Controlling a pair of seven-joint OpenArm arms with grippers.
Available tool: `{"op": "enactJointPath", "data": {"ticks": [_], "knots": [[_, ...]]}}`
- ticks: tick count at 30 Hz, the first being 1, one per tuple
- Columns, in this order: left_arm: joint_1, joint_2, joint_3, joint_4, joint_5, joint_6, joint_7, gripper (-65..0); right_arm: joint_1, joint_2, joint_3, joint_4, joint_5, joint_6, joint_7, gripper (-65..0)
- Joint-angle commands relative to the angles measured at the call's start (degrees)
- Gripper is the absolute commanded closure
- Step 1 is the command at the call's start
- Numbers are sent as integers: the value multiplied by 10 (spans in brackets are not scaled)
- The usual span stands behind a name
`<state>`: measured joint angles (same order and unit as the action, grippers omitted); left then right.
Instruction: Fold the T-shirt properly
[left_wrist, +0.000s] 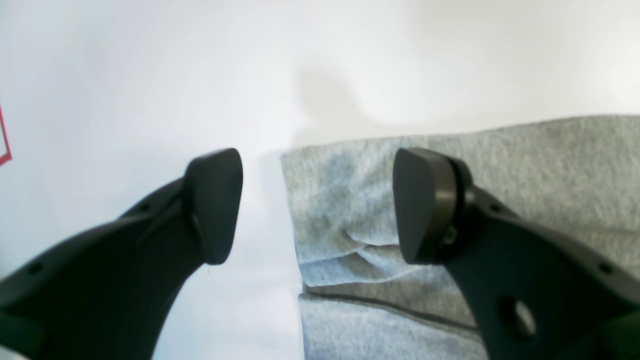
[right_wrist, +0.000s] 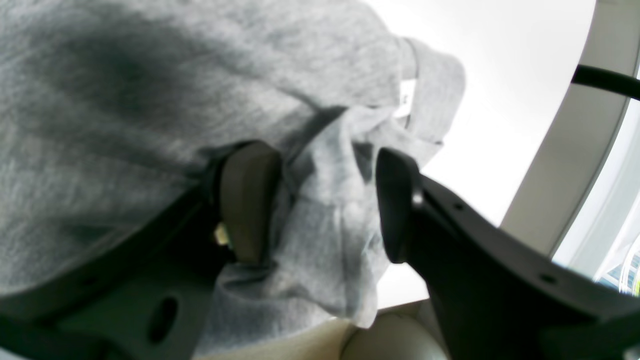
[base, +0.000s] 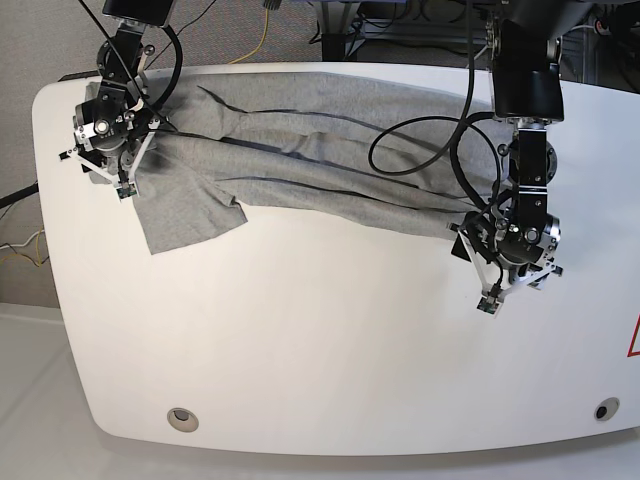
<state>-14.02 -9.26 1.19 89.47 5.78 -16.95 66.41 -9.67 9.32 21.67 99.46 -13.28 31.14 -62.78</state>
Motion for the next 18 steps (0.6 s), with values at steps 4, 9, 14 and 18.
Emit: {"op": "enactJointPath", "data": {"ticks": [4, 9, 14, 18], "knots": [[-11, -5, -3, 9, 2, 1, -7, -440, -5, -7, -5, -4, 29, 17, -13, -345], [3, -5, -4, 9, 2, 1, -7, -440, -5, -7, -5, -4, 27, 17, -13, -345], [6, -9, -5, 9, 2, 1, -9, -440, -5, -7, -5, -4, 27, 17, -13, -345], [11, -12, -5, 9, 2, 1, -13, -440, -5, -7, -5, -4, 27, 17, -13, -345]]}}
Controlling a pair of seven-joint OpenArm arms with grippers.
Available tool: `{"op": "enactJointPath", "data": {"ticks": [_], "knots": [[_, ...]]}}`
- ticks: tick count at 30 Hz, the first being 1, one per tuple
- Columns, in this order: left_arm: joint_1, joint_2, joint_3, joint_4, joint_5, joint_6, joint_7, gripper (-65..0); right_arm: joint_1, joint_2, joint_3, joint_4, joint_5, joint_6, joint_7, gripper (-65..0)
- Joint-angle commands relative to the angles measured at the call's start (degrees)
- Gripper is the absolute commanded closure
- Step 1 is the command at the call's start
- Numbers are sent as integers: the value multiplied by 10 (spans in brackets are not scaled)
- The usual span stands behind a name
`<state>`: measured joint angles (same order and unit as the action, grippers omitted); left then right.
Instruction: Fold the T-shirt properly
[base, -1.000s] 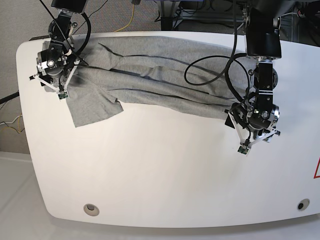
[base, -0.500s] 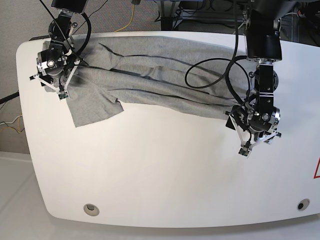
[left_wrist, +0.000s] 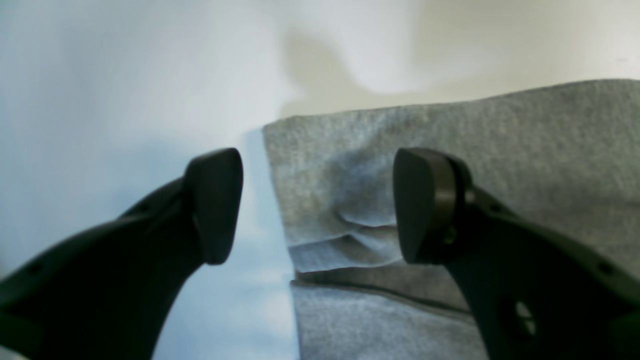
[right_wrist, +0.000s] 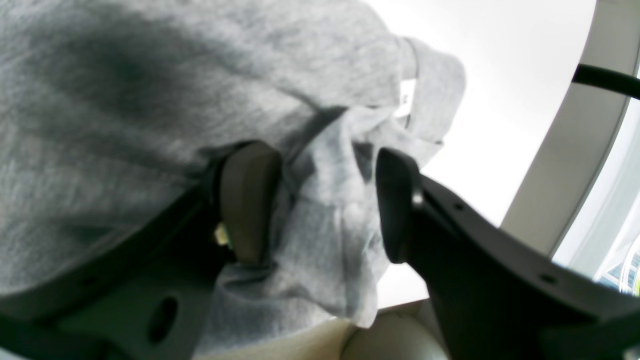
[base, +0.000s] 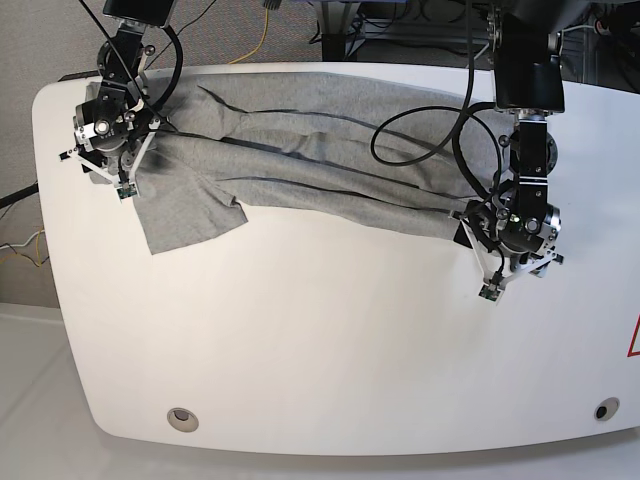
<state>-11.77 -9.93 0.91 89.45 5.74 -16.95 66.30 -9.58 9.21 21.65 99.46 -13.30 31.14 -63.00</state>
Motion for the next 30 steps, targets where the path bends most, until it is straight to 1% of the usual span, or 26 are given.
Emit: {"op": "enactJointPath", "data": {"ticks": [1, 5, 30], "knots": [[-12, -6, -2, 10, 3, 1, -16, -440, -6, -6, -5, -4, 27, 17, -11, -345], [-13, -6, -3, 9, 3, 1, -25, -440, -6, -6, -5, -4, 27, 17, -11, -345], [-10, -6, -4, 8, 4, 2, -26, -440, -6, -6, -5, -4, 26, 17, -11, -345]]}}
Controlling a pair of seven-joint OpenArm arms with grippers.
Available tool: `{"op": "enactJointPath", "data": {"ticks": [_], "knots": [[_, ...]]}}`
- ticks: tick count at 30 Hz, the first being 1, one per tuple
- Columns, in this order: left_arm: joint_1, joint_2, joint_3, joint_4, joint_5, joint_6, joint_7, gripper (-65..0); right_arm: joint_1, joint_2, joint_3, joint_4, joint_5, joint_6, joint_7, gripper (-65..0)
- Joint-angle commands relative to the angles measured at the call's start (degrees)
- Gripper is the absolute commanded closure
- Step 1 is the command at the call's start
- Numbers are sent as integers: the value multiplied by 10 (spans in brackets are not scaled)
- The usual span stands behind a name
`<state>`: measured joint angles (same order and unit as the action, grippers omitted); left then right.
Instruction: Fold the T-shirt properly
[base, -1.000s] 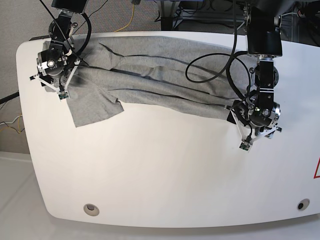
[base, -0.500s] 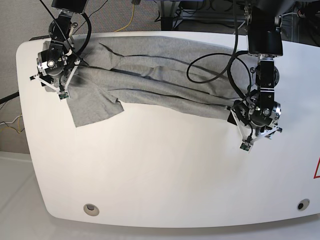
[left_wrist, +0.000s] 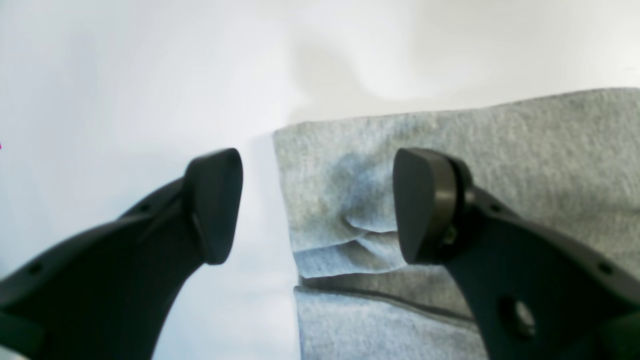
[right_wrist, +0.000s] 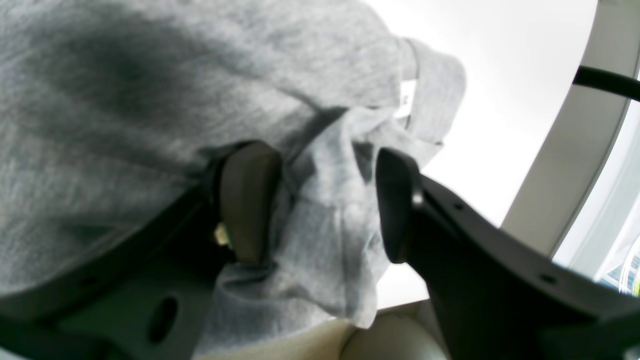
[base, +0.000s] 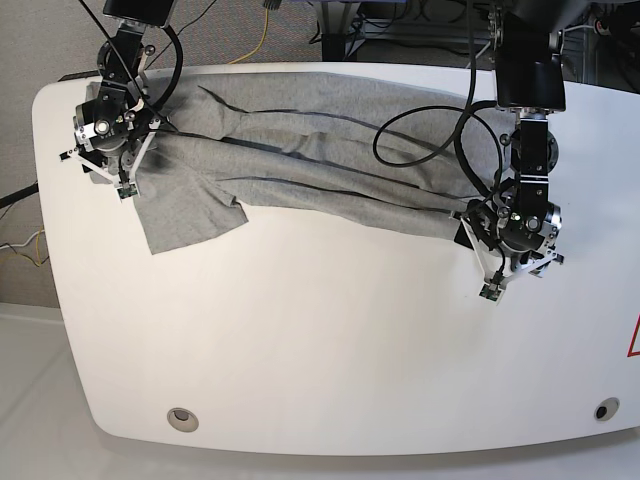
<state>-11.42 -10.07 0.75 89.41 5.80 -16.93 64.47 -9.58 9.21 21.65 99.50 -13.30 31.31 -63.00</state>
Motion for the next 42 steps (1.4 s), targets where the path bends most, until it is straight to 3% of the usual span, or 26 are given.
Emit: {"op": "enactJointPath", "data": {"ticks": [1, 11, 19, 42], "knots": [[-14, -4, -3, 8, 3, 2, -7, -440, -6, -6, -5, -5, 26, 15, -11, -345], [-7, -4, -33, -26, 2, 2, -10, -440, -3, -6, -5, -5, 26, 15, -11, -345], [-14, -3, -33, -54, 2, 2, -36, -440, -3, -6, -5, -5, 26, 15, -11, -345], [-35, 6, -32, -54, 0, 2, -37, -439, -3, -5, -5, -5, 26, 15, -11, -345]]}}
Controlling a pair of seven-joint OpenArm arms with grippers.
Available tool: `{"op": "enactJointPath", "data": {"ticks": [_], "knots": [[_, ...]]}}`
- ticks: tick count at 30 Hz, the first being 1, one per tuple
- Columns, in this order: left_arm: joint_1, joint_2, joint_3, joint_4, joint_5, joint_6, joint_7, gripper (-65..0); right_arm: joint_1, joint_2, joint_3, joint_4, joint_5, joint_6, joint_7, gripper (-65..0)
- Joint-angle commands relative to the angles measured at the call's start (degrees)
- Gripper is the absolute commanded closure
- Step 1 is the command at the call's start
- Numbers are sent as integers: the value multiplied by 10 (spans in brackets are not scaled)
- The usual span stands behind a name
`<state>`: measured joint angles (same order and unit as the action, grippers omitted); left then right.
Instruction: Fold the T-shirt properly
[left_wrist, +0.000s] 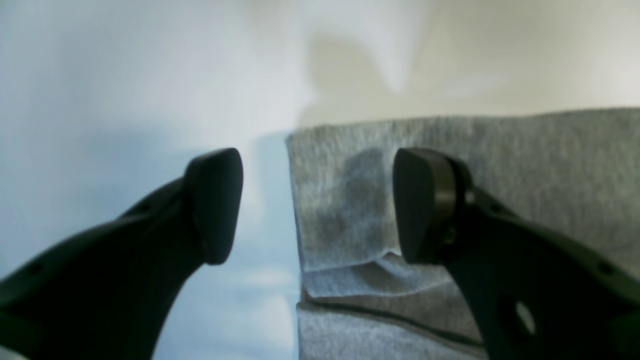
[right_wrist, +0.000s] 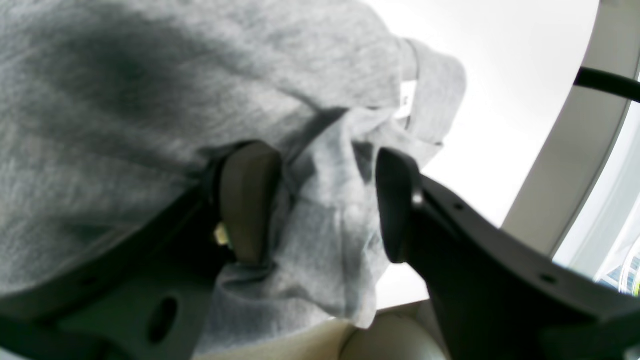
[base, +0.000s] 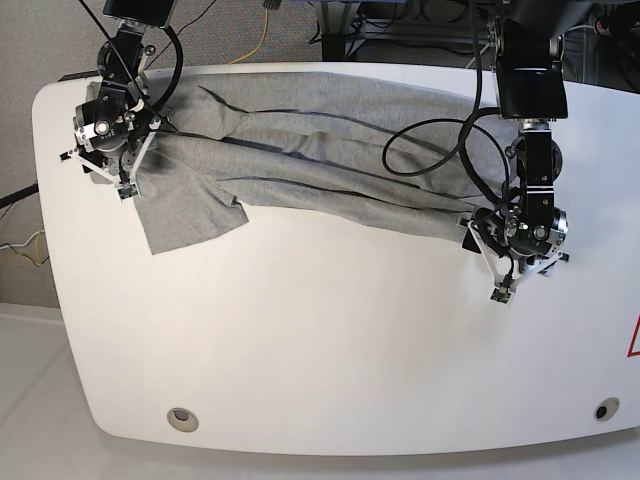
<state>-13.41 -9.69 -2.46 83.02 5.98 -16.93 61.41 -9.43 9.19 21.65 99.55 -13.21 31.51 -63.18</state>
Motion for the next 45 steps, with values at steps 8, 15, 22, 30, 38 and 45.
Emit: {"op": "enactJointPath", "data": {"ticks": [8, 15, 22, 30, 38, 45], "knots": [[-16, 21, 0, 10, 0, 2, -7, -318, -5, -4, -5, -5, 25, 13, -10, -345], [-14, 30, 0, 9, 0, 2, -7, -166, -5, -4, -5, -5, 25, 13, -10, -345], [-11, 30, 0, 9, 0, 2, -6, -195, -5, -4, -5, -5, 25, 13, -10, -345], [-10, 28, 0, 9, 0, 2, -5, -204, -5, -4, -5, -5, 25, 13, -10, -345], [3, 16, 0, 10, 0, 2, -4, -204, -5, -4, -5, -5, 25, 13, -10, -345], [12, 16, 0, 11, 0, 2, -5, -197, -5, -4, -5, -5, 25, 13, -10, -345]]}}
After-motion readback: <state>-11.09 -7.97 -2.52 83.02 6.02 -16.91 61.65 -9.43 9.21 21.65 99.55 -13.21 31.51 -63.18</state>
